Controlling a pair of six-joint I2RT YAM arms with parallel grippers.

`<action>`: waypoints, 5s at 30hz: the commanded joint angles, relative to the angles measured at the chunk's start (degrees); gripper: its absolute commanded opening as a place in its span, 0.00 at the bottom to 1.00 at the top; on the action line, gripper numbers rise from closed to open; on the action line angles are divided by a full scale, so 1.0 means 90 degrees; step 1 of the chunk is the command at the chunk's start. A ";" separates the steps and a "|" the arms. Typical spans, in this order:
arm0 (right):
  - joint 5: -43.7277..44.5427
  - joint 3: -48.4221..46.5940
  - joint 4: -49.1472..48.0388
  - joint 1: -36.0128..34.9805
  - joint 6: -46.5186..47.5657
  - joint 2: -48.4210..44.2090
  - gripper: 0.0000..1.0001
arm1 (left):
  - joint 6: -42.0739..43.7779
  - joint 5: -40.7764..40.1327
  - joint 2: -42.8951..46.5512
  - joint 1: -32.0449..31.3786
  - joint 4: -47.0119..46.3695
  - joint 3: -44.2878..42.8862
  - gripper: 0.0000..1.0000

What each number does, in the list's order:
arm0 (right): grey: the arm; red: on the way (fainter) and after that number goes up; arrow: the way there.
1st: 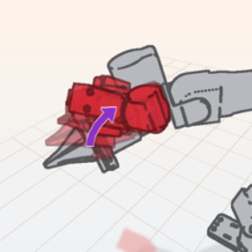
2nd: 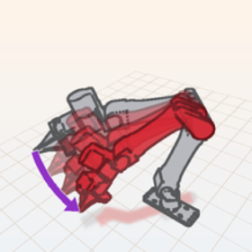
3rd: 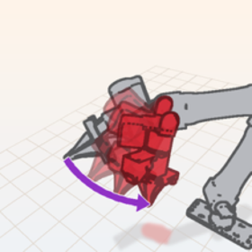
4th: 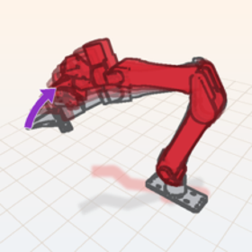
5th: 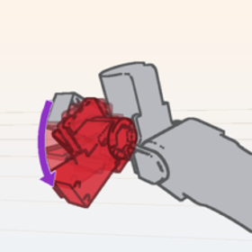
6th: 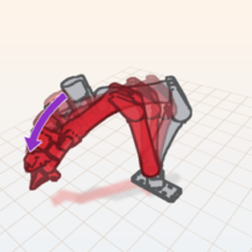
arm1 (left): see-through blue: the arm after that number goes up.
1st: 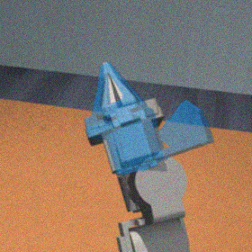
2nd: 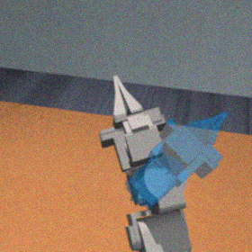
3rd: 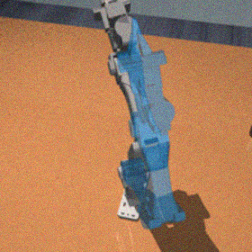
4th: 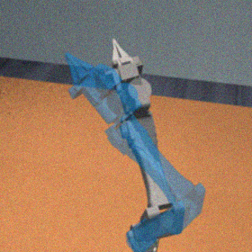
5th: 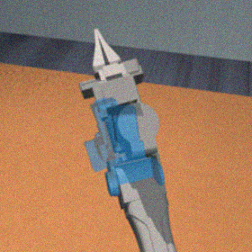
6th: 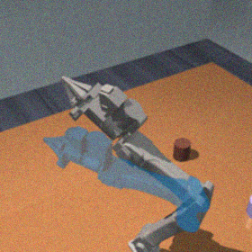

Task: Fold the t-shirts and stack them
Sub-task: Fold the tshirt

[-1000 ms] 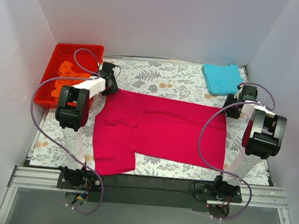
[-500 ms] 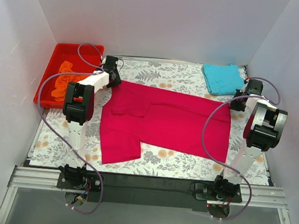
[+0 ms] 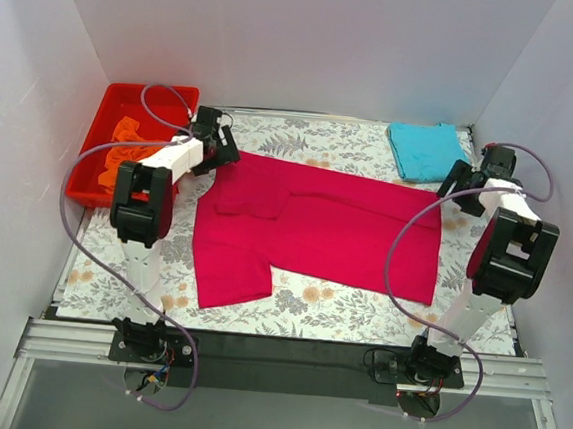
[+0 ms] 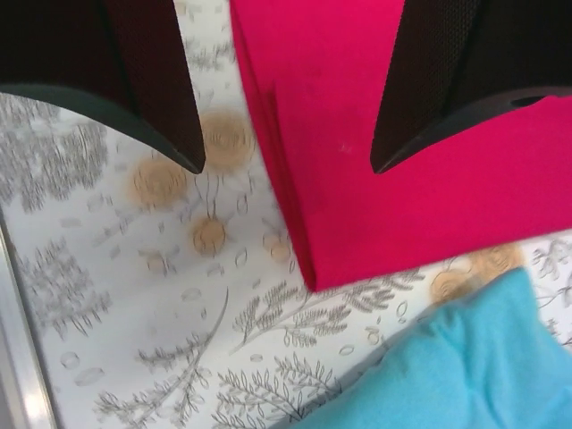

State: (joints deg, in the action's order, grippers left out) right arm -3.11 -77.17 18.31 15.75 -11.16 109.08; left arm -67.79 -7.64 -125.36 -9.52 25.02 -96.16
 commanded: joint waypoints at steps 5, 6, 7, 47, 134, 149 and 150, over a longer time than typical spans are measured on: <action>0.0629 0.1053 0.1266 0.0018 -0.0381 -0.2049 0.73 | -0.0554 0.0057 0.2999 0.0003 0.1125 0.1968 0.81; 0.0629 0.1402 0.1354 0.0018 -0.0381 -0.2235 0.73 | -0.0650 0.0096 0.3253 -0.0007 0.1175 0.2225 0.81; 0.0610 0.1590 0.1422 0.0018 -0.0391 -0.2585 0.73 | -0.0680 0.0097 0.3555 -0.0016 0.1224 0.2546 0.81; 0.0267 0.4892 0.2136 0.0018 -0.0684 -0.5040 0.64 | -0.1159 -0.0431 0.4397 -0.0163 0.0238 0.5792 0.15; 0.0317 0.1055 0.2234 0.0037 -0.0469 -0.1602 0.01 | -0.0564 0.1484 0.1937 0.0726 0.1664 0.1485 0.00; 0.0317 0.0811 0.2097 0.0037 -0.0430 -0.1319 0.01 | -0.0310 0.1552 0.1683 0.0716 0.1429 0.1358 0.00; 0.0317 0.0781 0.2078 0.0037 -0.0411 -0.1309 0.01 | -0.0310 0.1552 0.1664 0.0706 0.1391 0.1378 0.00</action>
State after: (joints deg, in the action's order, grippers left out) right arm -1.65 -67.24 38.83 15.75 -15.20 96.92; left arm -71.68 5.69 -110.43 -3.44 38.68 -82.37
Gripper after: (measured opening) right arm 0.020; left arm 0.018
